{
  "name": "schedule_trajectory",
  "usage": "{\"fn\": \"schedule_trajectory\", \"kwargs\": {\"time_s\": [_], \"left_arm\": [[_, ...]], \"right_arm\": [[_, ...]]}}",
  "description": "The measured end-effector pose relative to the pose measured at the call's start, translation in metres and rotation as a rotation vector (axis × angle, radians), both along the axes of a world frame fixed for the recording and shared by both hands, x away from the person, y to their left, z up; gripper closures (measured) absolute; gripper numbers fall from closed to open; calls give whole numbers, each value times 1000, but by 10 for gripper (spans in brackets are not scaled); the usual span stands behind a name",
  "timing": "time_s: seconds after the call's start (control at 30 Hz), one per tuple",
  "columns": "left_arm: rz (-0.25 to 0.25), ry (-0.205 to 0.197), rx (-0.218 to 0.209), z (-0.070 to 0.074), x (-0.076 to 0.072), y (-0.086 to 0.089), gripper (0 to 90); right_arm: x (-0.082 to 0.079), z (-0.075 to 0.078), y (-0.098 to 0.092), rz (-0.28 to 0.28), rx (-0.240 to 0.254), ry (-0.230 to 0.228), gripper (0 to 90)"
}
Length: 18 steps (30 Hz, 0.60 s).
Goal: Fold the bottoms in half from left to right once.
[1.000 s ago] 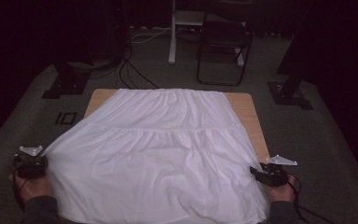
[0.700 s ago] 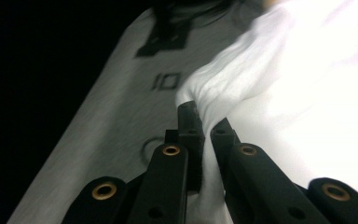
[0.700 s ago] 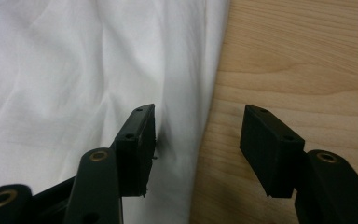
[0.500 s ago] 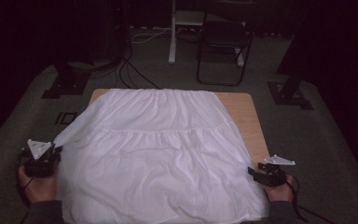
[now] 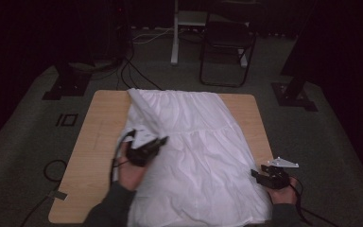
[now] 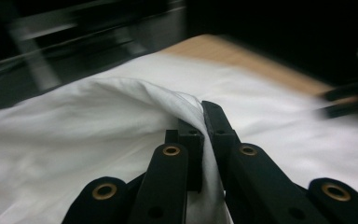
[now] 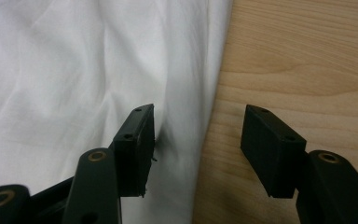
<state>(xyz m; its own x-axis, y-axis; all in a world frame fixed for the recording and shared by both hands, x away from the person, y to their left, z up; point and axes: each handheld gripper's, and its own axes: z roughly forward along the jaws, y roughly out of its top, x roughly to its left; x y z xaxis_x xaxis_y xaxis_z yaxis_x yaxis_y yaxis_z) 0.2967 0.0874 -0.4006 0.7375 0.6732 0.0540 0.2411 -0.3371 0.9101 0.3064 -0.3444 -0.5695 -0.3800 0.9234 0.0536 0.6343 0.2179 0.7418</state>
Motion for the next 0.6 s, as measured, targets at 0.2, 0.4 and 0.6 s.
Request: {"fn": "schedule_trajectory", "kwargs": {"time_s": [0.2,0.4,0.6], "left_arm": [[-243,23,36,-31,-7,-93,880],[-283,199,50,-83,10,-123,572],[-204,163,-45,-68,7,-65,478]], "right_arm": [[0,0,0,3,-1,-4,439],[-1,4,4,0,0,-9,439],[-9,34,32,40,33,-78,439]]}}
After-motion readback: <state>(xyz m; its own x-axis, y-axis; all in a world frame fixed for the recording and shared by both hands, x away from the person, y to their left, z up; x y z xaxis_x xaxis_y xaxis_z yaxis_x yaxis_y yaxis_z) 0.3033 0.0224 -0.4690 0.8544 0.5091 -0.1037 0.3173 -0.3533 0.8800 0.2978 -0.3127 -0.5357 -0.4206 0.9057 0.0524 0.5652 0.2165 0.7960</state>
